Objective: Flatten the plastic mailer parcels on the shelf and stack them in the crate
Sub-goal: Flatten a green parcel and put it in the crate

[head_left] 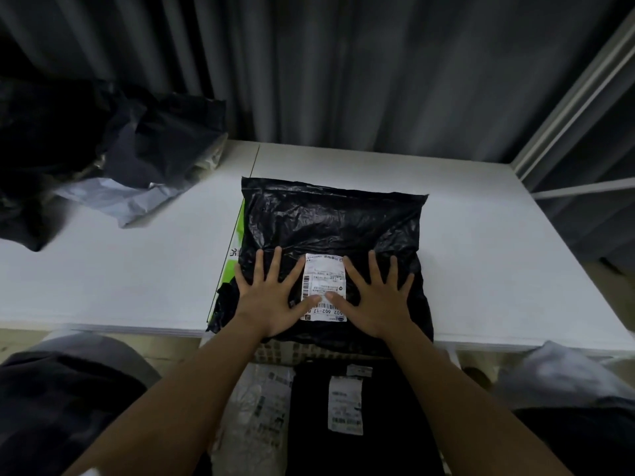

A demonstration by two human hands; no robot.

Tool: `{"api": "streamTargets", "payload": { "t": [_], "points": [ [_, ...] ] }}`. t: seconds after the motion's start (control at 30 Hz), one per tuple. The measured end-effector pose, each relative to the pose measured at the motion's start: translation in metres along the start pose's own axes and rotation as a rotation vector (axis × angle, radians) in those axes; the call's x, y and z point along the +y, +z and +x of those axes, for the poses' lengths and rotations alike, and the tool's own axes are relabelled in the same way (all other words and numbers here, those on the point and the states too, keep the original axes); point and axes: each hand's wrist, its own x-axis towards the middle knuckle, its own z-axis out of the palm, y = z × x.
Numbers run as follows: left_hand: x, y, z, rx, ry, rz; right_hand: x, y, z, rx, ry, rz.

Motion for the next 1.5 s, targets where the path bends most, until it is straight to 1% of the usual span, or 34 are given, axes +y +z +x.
{"api": "streamTargets", "payload": {
  "t": [0.07, 0.13, 0.2, 0.23, 0.27, 0.33, 0.37, 0.43, 0.47, 0.53, 0.63, 0.7, 0.87, 1.2, 1.3, 1.37, 1.4, 1.43, 1.5],
  "points": [
    [0.002, -0.006, 0.000, -0.066, -0.009, 0.019, 0.000, -0.003, 0.001, -0.045, 0.001, -0.010],
    [0.006, -0.016, 0.001, -0.166, -0.030, 0.055, 0.001, -0.011, 0.002, -0.108, -0.001, -0.040],
    [0.010, -0.032, 0.005, -0.258, -0.044, 0.111, 0.003, -0.025, 0.006, -0.116, -0.031, -0.107],
    [0.011, -0.039, 0.008, -0.264, -0.049, 0.110, 0.003, -0.031, 0.008, -0.051, -0.062, -0.132],
    [0.012, -0.046, 0.011, -0.236, -0.046, 0.081, 0.003, -0.036, 0.012, 0.069, -0.097, -0.130],
    [0.014, -0.054, 0.018, -0.110, -0.026, 0.007, 0.001, -0.039, 0.022, 0.310, -0.140, -0.068],
    [0.014, -0.055, 0.024, -0.042, -0.019, -0.017, 0.000, -0.040, 0.030, 0.381, -0.140, -0.052],
    [0.013, -0.056, 0.038, 0.051, -0.013, -0.053, -0.003, -0.041, 0.044, 0.346, -0.104, -0.057],
    [0.013, -0.056, 0.049, 0.085, -0.012, -0.071, -0.004, -0.041, 0.053, 0.299, -0.072, -0.054],
    [0.012, -0.054, 0.067, 0.116, -0.011, -0.060, -0.004, -0.041, 0.064, 0.231, -0.031, -0.029],
    [0.007, -0.042, 0.089, 0.090, -0.006, 0.000, 0.001, -0.032, 0.081, 0.159, -0.026, -0.011],
    [0.005, -0.033, 0.097, 0.064, -0.002, -0.007, 0.003, -0.025, 0.088, 0.125, -0.021, -0.027],
    [0.004, -0.025, 0.099, 0.029, -0.013, -0.013, 0.004, -0.017, 0.092, 0.124, -0.018, -0.050],
    [0.005, -0.026, 0.102, -0.030, -0.035, 0.009, 0.003, -0.023, 0.095, -0.013, 0.013, -0.062],
    [0.006, -0.032, 0.101, -0.090, -0.040, 0.002, 0.001, -0.031, 0.096, -0.089, 0.017, -0.069],
    [0.005, -0.039, 0.099, -0.137, -0.045, -0.019, 0.000, -0.040, 0.095, -0.103, 0.001, -0.055],
    [0.004, -0.043, 0.097, -0.126, -0.052, -0.036, 0.000, -0.045, 0.091, -0.057, -0.015, -0.037],
    [0.002, -0.046, 0.092, -0.083, -0.065, -0.053, 0.002, -0.049, 0.085, 0.028, -0.029, -0.012],
    [-0.005, -0.052, 0.081, 0.064, -0.131, -0.079, 0.009, -0.054, 0.069, 0.254, 0.006, 0.050]
  ]
}}
